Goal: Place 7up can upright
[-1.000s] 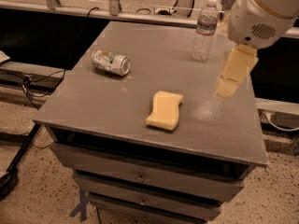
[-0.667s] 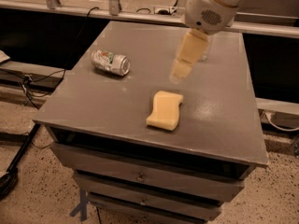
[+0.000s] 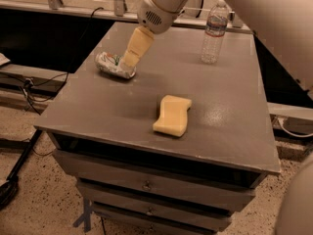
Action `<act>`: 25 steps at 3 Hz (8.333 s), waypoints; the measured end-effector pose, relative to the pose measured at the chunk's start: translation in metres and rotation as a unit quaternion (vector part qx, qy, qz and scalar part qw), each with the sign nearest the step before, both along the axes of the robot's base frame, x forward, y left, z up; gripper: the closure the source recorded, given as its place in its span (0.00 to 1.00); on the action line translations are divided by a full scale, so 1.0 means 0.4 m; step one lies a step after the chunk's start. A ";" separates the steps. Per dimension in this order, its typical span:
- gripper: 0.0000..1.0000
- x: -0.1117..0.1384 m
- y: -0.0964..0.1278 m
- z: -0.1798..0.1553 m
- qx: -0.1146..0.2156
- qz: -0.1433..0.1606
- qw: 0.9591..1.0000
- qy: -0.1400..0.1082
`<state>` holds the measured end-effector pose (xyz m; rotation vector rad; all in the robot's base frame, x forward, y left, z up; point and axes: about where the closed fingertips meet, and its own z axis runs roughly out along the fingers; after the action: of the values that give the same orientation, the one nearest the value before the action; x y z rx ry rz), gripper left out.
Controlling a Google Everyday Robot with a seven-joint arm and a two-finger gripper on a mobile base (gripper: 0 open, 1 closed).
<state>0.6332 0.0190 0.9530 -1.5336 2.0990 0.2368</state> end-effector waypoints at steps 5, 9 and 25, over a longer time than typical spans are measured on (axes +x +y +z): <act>0.00 0.225 0.225 -0.241 -0.006 -0.087 0.995 0.053; 0.40 0.220 0.291 -0.251 -0.050 -0.068 0.996 0.041; 0.00 0.096 -0.381 -0.178 0.419 -0.001 0.906 -0.066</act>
Offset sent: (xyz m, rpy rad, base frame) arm 0.0972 0.0808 -0.0651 0.1094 0.1000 -0.2284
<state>0.6714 -0.1332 0.8818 -0.9757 1.5523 0.8768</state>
